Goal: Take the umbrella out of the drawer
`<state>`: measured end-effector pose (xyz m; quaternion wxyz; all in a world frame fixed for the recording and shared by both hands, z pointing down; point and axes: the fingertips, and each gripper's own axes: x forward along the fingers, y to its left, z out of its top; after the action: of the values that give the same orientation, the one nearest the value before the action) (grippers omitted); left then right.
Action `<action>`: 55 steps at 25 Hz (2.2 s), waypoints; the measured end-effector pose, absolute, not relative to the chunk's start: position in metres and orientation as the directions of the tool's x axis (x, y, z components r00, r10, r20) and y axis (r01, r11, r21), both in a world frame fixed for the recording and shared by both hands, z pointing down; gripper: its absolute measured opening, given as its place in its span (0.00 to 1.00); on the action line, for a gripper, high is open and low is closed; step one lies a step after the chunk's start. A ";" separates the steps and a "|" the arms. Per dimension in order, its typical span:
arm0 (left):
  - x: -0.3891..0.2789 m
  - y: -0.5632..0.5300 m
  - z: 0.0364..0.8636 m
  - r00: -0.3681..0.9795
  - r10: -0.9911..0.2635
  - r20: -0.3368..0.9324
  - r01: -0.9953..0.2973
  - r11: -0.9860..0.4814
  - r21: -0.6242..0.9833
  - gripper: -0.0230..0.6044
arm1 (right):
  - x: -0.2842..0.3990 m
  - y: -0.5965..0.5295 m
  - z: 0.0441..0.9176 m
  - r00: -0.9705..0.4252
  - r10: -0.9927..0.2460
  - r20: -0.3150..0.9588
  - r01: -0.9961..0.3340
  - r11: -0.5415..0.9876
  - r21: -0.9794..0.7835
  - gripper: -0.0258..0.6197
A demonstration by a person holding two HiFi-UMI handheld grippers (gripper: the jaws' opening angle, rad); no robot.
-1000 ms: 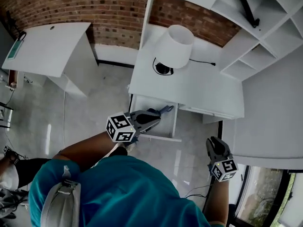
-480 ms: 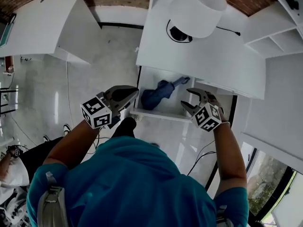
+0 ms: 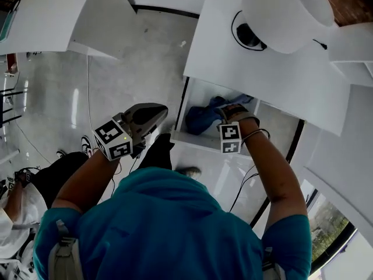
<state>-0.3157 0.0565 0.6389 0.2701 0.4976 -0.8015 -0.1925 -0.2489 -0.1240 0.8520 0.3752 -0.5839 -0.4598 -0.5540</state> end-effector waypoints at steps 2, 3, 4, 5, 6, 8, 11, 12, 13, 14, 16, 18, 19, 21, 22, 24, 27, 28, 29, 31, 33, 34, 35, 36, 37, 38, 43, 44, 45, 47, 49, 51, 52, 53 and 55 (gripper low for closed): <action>-0.318 0.067 0.647 -0.370 -0.893 0.258 -0.673 0.449 0.588 0.06 | -0.244 -0.123 0.881 -0.031 0.061 0.998 0.923 -0.380 0.052 0.47; -0.318 0.071 0.652 -0.374 -0.889 0.265 -0.663 0.456 0.593 0.06 | -0.244 -0.123 0.896 -0.033 0.034 0.999 0.911 -0.411 0.044 0.47; -0.319 0.076 0.657 -0.378 -0.885 0.273 -0.654 0.463 0.598 0.06 | -0.244 -0.123 0.909 -0.038 0.009 0.999 0.900 -0.434 0.038 0.48; -0.319 0.080 0.663 -0.381 -0.881 0.280 -0.645 0.470 0.603 0.06 | -0.244 -0.124 0.922 -0.043 -0.012 0.999 0.892 -0.451 0.033 0.49; -0.318 0.083 0.668 -0.383 -0.878 0.287 -0.637 0.476 0.606 0.06 | -0.244 -0.125 0.934 -0.048 -0.031 0.998 0.885 -0.466 0.028 0.49; -0.317 0.088 0.677 -0.385 -0.873 0.299 -0.624 0.485 0.613 0.06 | -0.242 -0.130 0.955 -0.061 -0.069 0.996 0.868 -0.496 0.019 0.50; -0.317 0.094 0.684 -0.389 -0.865 0.317 -0.601 0.499 0.624 0.06 | -0.244 -0.131 0.978 -0.114 -0.089 0.989 0.850 -0.525 0.051 0.50; -0.317 0.096 0.686 -0.390 -0.863 0.321 -0.596 0.502 0.627 0.06 | -0.245 -0.129 0.984 -0.122 -0.100 0.987 0.851 -0.523 0.053 0.50; -0.317 0.098 0.687 -0.390 -0.862 0.324 -0.592 0.505 0.628 0.06 | -0.246 -0.129 0.988 -0.115 -0.121 0.986 0.855 -0.518 0.036 0.50; -0.317 0.099 0.688 -0.390 -0.861 0.327 -0.589 0.506 0.630 0.06 | -0.246 -0.129 0.991 -0.095 -0.149 0.984 0.858 -0.514 0.005 0.50; -0.318 0.100 0.689 -0.389 -0.859 0.332 -0.585 0.509 0.632 0.06 | -0.247 -0.128 0.993 -0.054 -0.191 0.980 0.856 -0.514 -0.053 0.51; -0.318 0.100 0.690 -0.388 -0.859 0.334 -0.583 0.509 0.633 0.06 | -0.250 -0.125 0.992 -0.033 -0.182 0.983 0.854 -0.515 -0.067 0.51; -0.319 0.100 0.690 -0.386 -0.860 0.334 -0.584 0.508 0.633 0.06 | -0.251 -0.124 0.991 -0.027 -0.168 0.985 0.858 -0.510 -0.064 0.51; -0.320 0.099 0.690 -0.382 -0.863 0.330 -0.589 0.503 0.632 0.06 | -0.250 -0.124 0.989 -0.020 -0.148 0.989 0.871 -0.488 -0.056 0.49; -0.321 0.098 0.689 -0.379 -0.866 0.326 -0.594 0.498 0.632 0.06 | -0.249 -0.125 0.989 -0.020 -0.146 0.989 0.880 -0.472 -0.052 0.47; -0.324 0.097 0.685 -0.370 -0.872 0.320 -0.606 0.488 0.628 0.06 | -0.247 -0.126 0.987 -0.023 -0.146 0.989 0.899 -0.436 -0.044 0.45; -0.327 0.095 0.680 -0.356 -0.880 0.315 -0.621 0.475 0.623 0.06 | -0.245 -0.120 0.982 -0.025 -0.123 0.992 0.928 -0.371 -0.023 0.44; -0.327 0.093 0.678 -0.347 -0.885 0.311 -0.630 0.466 0.622 0.06 | -0.244 -0.116 0.979 -0.027 -0.109 0.994 0.936 -0.351 -0.013 0.43; -0.326 0.091 0.677 -0.337 -0.890 0.306 -0.640 0.455 0.620 0.06 | -0.243 -0.113 0.975 -0.032 -0.095 0.995 0.943 -0.332 -0.002 0.43; -0.326 0.084 0.671 -0.320 -0.900 0.297 -0.655 0.436 0.617 0.06 | -0.242 -0.109 0.965 -0.043 -0.074 0.996 0.954 -0.300 0.019 0.43; -0.326 0.077 0.663 -0.303 -0.909 0.287 -0.668 0.418 0.616 0.06 | -0.241 -0.109 0.952 -0.055 -0.056 0.997 0.964 -0.263 0.039 0.43; -0.325 0.073 0.658 -0.294 -0.914 0.280 -0.676 0.405 0.615 0.06 | -0.241 -0.109 0.944 -0.061 -0.043 0.997 0.971 -0.235 0.050 0.43; -0.325 0.070 0.653 -0.282 -0.920 0.270 -0.686 0.391 0.614 0.06 | -0.242 -0.109 0.935 -0.068 -0.027 0.997 0.978 -0.198 0.062 0.43; -0.325 0.066 0.648 -0.269 -0.927 0.260 -0.697 0.374 0.612 0.06 | -0.243 -0.108 0.924 -0.078 -0.009 0.997 0.985 -0.157 0.076 0.43; -0.325 0.061 0.642 -0.255 -0.934 0.250 -0.708 0.356 0.610 0.06 | -0.244 -0.107 0.913 -0.091 0.010 0.996 0.989 -0.112 0.092 0.43; -0.325 0.056 0.636 -0.239 -0.941 0.240 -0.719 0.338 0.607 0.06 | -0.245 -0.106 0.900 -0.106 0.031 0.994 0.992 -0.065 0.108 0.43; -0.332 0.025 0.604 -0.152 -0.973 0.173 -0.773 0.226 0.592 0.06 | -0.254 -0.104 0.829 -0.212 0.121 0.970 0.963 0.195 0.186 0.43; -0.333 0.016 0.597 -0.130 -0.979 0.157 -0.784 0.199 0.588 0.06 | -0.255 -0.107 0.813 -0.236 0.134 0.962 0.947 0.254 0.197 0.43; -0.334 0.008 0.591 -0.108 -0.984 0.144 -0.794 0.172 0.583 0.06 | -0.256 -0.110 0.797 -0.259 0.151 0.954 0.926 0.319 0.201 0.43; -0.333 -0.010 0.578 -0.062 -0.991 0.123 -0.810 0.122 0.573 0.06 | -0.254 -0.117 0.762 -0.310 0.188 0.932 0.868 0.456 0.196 0.43; -0.329 -0.028 0.564 -0.012 -0.995 0.100 -0.824 0.067 0.563 0.06 | -0.248 -0.130 0.729 -0.370 0.205 0.906 0.787 0.588 0.189 0.43; -0.322 -0.046 0.550 0.041 -0.996 0.074 -0.833 0.007 0.554 0.06 | -0.235 -0.147 0.700 -0.432 0.195 0.881 0.690 0.700 0.183 0.43; -0.318 -0.056 0.544 0.068 -0.996 0.062 -0.836 -0.023 0.548 0.06 | -0.227 -0.156 0.687 -0.460 0.185 0.868 0.636 0.751 0.177 0.43; -0.315 -0.066 0.538 0.097 -0.994 0.051 -0.839 -0.054 0.542 0.06 | -0.218 -0.166 0.675 -0.488 0.171 0.856 0.579 0.798 0.170 0.43; -0.309 -0.088 0.527 0.160 -0.987 0.034 -0.842 -0.119 0.526 0.06 | -0.197 -0.187 0.653 -0.542 0.128 0.830 0.453 0.877 0.161 0.43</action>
<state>-0.3087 -0.0881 0.5269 0.2187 0.7295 -0.6268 -0.1648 -0.1975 -0.1868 0.6527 0.4475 -0.1692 -0.8591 -0.1818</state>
